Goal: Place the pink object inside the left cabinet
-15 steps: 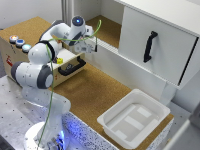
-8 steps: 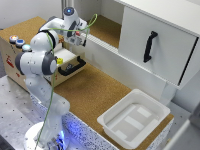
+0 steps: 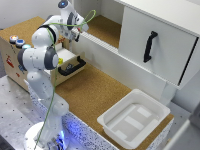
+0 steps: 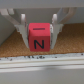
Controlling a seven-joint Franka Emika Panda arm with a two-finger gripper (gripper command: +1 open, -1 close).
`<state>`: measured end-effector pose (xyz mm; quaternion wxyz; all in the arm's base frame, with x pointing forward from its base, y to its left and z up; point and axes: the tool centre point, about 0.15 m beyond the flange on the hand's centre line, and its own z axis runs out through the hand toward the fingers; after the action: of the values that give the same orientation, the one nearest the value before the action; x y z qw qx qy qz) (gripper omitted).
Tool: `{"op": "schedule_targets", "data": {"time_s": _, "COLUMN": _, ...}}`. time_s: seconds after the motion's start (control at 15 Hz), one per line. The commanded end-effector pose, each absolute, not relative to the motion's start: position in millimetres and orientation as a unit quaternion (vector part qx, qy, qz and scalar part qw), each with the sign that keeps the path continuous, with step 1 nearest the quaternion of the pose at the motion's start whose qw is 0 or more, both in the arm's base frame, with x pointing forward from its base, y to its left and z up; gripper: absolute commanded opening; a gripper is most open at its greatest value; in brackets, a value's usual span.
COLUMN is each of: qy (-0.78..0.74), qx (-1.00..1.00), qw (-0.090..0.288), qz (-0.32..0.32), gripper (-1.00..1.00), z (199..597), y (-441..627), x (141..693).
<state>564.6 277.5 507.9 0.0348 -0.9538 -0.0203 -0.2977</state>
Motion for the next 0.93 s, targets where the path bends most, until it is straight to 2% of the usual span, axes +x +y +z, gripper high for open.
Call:
{"op": "schedule_targets", "data": {"time_s": 0.0, "qy": -0.001, "qx": -0.974, "qw": -0.085, "qz": -0.21, "gripper": -1.0, "z": 501.9, "y": 305.8, "x": 644.0}}
{"op": "schedule_targets", "data": {"time_s": 0.07, "qy": 0.004, "qx": -0.973, "qw": -0.09, "qz": -0.214, "gripper": -1.0, "z": 502.0, "y": 302.9, "x": 646.9}}
{"op": "schedule_targets", "data": {"time_s": 0.4, "qy": 0.019, "qx": -0.975, "qw": -0.07, "qz": -0.212, "gripper": -1.0, "z": 484.4, "y": 284.8, "x": 658.8}}
{"op": "schedule_targets", "data": {"time_s": 0.67, "qy": 0.017, "qx": -0.975, "qw": -0.079, "qz": -0.207, "gripper": -1.0, "z": 478.8, "y": 271.7, "x": 666.7}}
{"op": "schedule_targets", "data": {"time_s": 0.87, "qy": 0.005, "qx": -0.975, "qw": -0.065, "qz": -0.213, "gripper": -1.0, "z": 474.0, "y": 266.4, "x": 680.5}}
